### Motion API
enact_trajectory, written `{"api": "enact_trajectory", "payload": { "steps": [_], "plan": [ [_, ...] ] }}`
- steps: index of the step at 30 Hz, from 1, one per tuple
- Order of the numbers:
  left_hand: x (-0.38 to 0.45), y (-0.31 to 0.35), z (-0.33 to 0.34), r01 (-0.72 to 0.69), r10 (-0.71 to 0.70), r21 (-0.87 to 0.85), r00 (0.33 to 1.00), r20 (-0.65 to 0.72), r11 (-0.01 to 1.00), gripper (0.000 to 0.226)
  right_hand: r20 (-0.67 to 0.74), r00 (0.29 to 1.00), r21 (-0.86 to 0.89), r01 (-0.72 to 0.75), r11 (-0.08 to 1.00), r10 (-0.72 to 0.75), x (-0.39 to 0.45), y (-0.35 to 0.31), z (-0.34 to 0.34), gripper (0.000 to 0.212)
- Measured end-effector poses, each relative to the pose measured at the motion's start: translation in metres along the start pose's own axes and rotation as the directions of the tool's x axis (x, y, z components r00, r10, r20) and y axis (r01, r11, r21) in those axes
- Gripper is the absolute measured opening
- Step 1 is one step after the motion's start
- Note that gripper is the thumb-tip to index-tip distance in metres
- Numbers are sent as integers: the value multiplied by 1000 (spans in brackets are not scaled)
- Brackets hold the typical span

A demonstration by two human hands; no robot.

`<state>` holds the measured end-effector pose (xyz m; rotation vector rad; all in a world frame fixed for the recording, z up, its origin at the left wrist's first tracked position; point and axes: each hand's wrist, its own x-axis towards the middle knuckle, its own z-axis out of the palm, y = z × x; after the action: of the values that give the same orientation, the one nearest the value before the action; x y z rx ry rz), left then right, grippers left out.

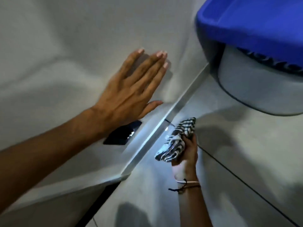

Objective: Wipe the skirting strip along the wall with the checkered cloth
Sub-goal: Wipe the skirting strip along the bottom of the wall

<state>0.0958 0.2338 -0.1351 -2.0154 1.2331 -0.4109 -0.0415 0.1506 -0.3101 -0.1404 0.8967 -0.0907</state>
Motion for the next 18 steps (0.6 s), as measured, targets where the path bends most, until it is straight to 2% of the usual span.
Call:
{"api": "enact_trajectory", "payload": {
  "steps": [2, 5, 7, 9, 12, 14, 18],
  "plan": [
    [-2, -4, 3, -91, 91, 176, 996, 6, 980, 80, -25, 993, 45, 118, 992, -117, 45, 6, 7, 63],
    [2, -2, -1, -129, 108, 272, 990, 91, 954, 81, -75, 956, -21, 283, 959, -284, 107, -7, 36, 55],
    [4, 1, 3, -148, 123, 315, 987, 99, 938, 86, -25, 901, -127, 426, 896, -433, 143, -19, 60, 51],
    [2, 2, 8, -129, 107, 363, 991, 80, 923, 91, 95, 843, -289, 532, 796, -529, 170, -31, 78, 51],
    [5, 4, 13, -82, 77, 366, 997, 29, 927, 95, 213, 772, -487, 615, 620, -599, 183, -30, 77, 52],
    [9, 8, 17, -53, 50, 352, 999, 17, 935, 95, 306, 732, -569, 653, 500, -609, 178, 0, 56, 53],
    [21, 18, 22, -33, 25, 291, 999, 33, 956, 95, 342, 801, -715, 561, 418, -491, 132, 81, 10, 62]
  ]
}}
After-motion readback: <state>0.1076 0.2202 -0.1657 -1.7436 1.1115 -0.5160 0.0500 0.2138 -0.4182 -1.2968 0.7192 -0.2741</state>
